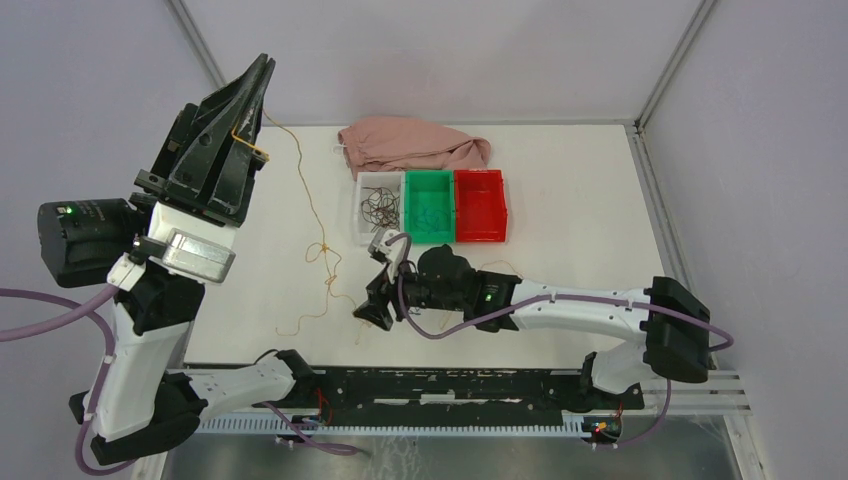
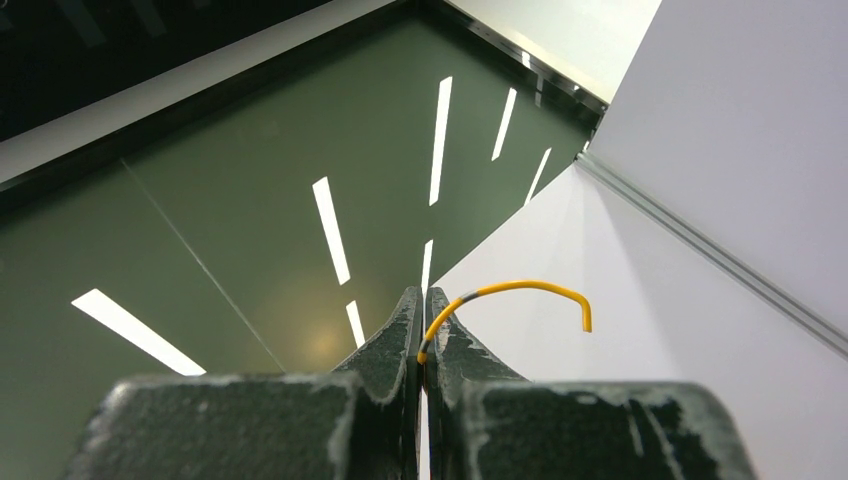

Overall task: Untangle the cables
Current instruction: Untie the cable.

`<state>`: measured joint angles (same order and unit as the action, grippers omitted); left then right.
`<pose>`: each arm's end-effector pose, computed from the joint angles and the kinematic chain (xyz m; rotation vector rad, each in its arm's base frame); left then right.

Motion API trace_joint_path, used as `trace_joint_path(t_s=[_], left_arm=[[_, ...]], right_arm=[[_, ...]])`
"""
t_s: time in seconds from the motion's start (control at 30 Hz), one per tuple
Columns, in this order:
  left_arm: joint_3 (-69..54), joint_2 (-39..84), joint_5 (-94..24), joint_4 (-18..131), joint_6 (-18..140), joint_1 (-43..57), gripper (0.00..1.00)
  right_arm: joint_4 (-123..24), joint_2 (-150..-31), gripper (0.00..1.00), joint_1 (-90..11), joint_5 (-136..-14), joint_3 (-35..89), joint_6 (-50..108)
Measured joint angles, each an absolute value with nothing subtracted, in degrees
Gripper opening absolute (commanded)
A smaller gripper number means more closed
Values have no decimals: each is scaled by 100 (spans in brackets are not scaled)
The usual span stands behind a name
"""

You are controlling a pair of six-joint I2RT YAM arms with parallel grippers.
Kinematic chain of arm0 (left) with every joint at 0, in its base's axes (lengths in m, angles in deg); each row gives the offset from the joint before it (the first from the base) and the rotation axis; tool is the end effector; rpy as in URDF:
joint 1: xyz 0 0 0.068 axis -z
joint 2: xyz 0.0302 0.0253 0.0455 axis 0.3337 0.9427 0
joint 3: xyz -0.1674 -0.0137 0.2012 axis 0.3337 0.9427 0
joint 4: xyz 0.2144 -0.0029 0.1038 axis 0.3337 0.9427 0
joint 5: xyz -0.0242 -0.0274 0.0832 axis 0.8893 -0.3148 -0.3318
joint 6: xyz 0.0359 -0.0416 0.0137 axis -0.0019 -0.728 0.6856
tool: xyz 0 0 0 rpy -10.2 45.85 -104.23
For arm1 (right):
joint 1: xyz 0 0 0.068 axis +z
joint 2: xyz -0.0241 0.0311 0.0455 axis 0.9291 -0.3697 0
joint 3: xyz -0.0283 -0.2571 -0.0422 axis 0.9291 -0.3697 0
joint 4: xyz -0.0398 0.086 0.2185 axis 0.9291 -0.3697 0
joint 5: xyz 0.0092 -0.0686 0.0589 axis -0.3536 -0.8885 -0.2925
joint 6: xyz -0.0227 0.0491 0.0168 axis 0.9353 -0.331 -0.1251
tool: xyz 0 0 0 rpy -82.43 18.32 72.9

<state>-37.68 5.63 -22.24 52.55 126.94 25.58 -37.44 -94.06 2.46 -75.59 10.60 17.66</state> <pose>0.0431 -0.0634 0.6096 0.7531 0.1752 0.0245 0.1043 0.3131 0.2981 -0.9652 1.7338 1.1701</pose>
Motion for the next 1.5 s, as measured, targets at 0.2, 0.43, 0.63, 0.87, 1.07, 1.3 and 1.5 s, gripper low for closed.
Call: trace_joint_path(t_s=[0.2, 0.43, 0.63, 0.87, 1.07, 1.3, 1.5], left_arm=[[-3772, 528, -2217, 5272, 12697, 2558, 3], [-3772, 471, -2182, 5272, 12697, 2558, 3], [-3772, 469, -2178, 5272, 12697, 2558, 3], [-3796, 473, -2178, 5274, 12697, 2558, 3], [-3803, 473, -2180, 5272, 12712, 2558, 3], [-3877, 521, -2366, 5185, 13156, 2558, 3], [-4631, 932, -2668, 4861, 13562, 2558, 3]], right_arm=[[-4034, -9030, 81, 246, -8175, 824, 1679], [-4050, -8285, 90, 246, -8275, 553, 1677], [-4109, -8630, 83, 246, -8002, 955, 1919], [-4259, -9533, 34, 246, -8367, 1687, 2372], [-4303, -9760, 1, 246, -8748, 1832, 2389], [-4008, -8794, 1, -49, -9314, 686, 1869], [-3637, -8123, 1, -626, -9626, -568, 1091]])
